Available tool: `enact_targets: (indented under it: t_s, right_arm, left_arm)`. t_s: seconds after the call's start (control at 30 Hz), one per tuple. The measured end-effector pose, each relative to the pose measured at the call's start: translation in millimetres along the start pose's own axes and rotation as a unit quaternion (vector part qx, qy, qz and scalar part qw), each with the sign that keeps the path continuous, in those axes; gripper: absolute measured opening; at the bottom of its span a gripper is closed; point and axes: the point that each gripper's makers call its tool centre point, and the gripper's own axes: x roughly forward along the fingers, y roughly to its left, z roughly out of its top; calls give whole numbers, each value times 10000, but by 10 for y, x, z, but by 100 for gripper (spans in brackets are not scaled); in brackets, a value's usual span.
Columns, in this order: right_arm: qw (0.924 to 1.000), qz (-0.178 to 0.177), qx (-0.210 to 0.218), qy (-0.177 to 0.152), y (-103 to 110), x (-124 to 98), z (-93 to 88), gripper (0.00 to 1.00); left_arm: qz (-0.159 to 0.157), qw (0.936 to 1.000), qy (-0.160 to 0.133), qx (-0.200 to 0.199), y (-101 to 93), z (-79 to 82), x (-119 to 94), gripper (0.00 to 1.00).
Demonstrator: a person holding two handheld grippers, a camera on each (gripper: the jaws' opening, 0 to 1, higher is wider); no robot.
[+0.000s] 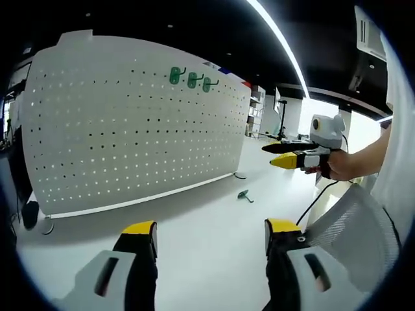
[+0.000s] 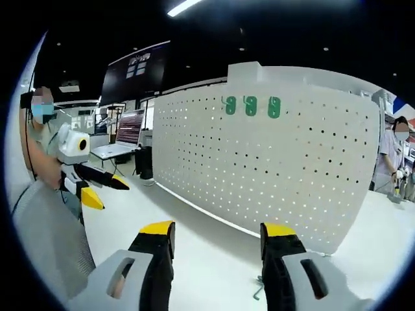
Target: Insert the hook assembly into the mounting plate slot until the hook locks in place.
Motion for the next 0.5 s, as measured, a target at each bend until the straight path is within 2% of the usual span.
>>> enact_targets:
  t_s: [0.27, 0.37, 0.5]
  right_arm:
    - [9998, -27, 185, 107, 49, -97, -160, 53]
    - [9998, -64, 161, 51, 30, -96, -116, 53]
    - [9996, -51, 214, 157, 29, -91, -172, 54]
  left_arm:
    - [-32, 10000, 82, 17, -16, -39, 14, 69]
    - [-49, 9999, 126, 26, -24, -61, 22, 69]
    - [-53, 9999, 157, 24, -28, -68, 22, 69]
